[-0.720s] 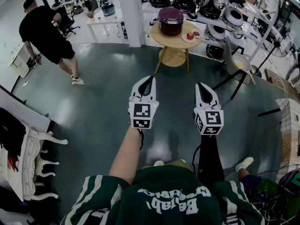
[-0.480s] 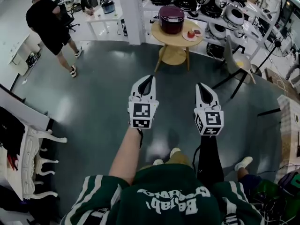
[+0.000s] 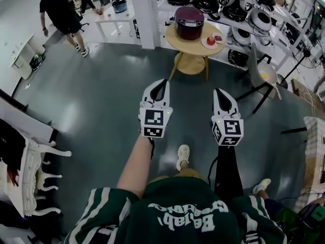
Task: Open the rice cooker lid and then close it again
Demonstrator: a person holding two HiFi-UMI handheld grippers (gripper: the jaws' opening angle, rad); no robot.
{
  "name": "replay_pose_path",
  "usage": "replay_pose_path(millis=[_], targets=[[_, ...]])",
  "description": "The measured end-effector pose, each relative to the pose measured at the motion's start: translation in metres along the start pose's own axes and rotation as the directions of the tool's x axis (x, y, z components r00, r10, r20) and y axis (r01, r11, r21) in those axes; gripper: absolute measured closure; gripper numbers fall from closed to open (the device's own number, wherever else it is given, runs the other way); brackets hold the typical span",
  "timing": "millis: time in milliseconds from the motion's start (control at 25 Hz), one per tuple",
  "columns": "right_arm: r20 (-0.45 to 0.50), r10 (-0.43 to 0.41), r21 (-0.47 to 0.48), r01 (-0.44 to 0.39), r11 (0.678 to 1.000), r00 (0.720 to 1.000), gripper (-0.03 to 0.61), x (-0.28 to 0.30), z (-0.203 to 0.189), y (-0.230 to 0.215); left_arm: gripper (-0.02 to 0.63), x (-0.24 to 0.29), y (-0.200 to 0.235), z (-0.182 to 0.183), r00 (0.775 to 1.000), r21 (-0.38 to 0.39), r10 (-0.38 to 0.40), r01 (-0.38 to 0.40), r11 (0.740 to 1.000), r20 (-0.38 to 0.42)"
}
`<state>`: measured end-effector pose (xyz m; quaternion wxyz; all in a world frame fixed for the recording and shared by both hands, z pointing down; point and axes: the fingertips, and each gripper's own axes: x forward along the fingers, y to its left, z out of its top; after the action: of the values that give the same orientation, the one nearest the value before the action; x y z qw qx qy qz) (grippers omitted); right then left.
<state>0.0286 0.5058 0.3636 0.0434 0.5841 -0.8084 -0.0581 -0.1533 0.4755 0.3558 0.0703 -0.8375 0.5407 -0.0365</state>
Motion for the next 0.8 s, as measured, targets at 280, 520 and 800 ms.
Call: replay_pose_path(millis=[280, 520, 800], targets=[[0.021, 0.011, 0.004, -0.011, 1.0, 1.0, 0.574, 0.075, 0.003, -0.058, 0.614, 0.089, 0.013, 0.003, 1.0, -0.025, 0.013, -0.013, 1.0, 0.003], [0.035, 0.028, 0.01, -0.029, 1.0, 0.999, 0.574, 0.142, -0.001, -0.11, 0.614, 0.167, 0.024, 0.007, 0.999, -0.016, 0.036, -0.036, 0.999, 0.009], [0.066, 0.054, 0.027, -0.055, 0.998, 0.996, 0.574, 0.206, -0.001, -0.148, 0.614, 0.232, 0.039, 0.008, 0.998, -0.003, 0.065, -0.065, 0.998, 0.016]])
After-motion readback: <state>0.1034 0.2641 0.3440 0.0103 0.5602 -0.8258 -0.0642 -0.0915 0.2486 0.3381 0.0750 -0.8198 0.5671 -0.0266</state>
